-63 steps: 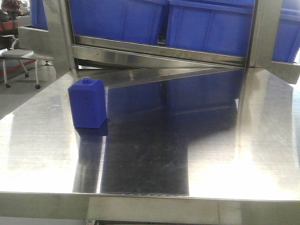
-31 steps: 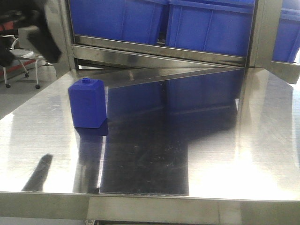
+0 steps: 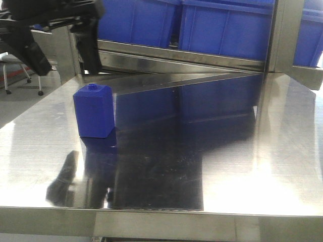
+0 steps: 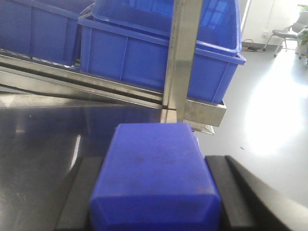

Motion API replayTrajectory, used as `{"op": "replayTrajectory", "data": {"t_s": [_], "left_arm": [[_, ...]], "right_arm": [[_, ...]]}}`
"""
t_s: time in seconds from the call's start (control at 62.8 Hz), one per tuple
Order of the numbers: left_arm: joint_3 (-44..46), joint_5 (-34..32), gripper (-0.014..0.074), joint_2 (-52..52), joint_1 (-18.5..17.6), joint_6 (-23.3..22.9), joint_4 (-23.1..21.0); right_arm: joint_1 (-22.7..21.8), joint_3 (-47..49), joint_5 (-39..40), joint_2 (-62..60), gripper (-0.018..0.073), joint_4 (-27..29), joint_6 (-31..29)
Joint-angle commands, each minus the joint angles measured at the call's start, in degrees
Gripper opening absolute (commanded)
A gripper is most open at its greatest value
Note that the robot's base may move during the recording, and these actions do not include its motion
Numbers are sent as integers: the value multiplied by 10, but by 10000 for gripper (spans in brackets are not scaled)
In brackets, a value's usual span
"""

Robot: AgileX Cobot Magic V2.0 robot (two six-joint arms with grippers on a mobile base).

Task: Pick and sort blue part to right shelf
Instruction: 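Move the open left gripper over the remaining blue part, then lower the left gripper around the blue part and close it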

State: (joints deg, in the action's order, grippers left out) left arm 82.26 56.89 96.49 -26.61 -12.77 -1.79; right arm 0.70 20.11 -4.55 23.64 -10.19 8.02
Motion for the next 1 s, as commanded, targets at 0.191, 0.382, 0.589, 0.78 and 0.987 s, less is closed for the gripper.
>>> {"op": "replayTrajectory", "data": {"t_s": [0.191, 0.382, 0.589, 0.78, 0.987], "left_arm": [[110, 71, 629, 46, -10, -55, 18], [149, 100, 629, 85, -11, -56, 38], [160, 117, 629, 108, -22, -56, 38], [160, 116, 629, 112, -34, -58, 36], [160, 117, 629, 130, -34, -60, 33]], "right_arm": [[-3, 18, 51, 1, 387, -8, -4], [-3, 18, 51, 1, 387, -8, -4], [-3, 18, 51, 2, 387, -8, -4], [-3, 18, 51, 2, 387, -8, -4], [-3, 18, 51, 2, 387, -8, -4]]}}
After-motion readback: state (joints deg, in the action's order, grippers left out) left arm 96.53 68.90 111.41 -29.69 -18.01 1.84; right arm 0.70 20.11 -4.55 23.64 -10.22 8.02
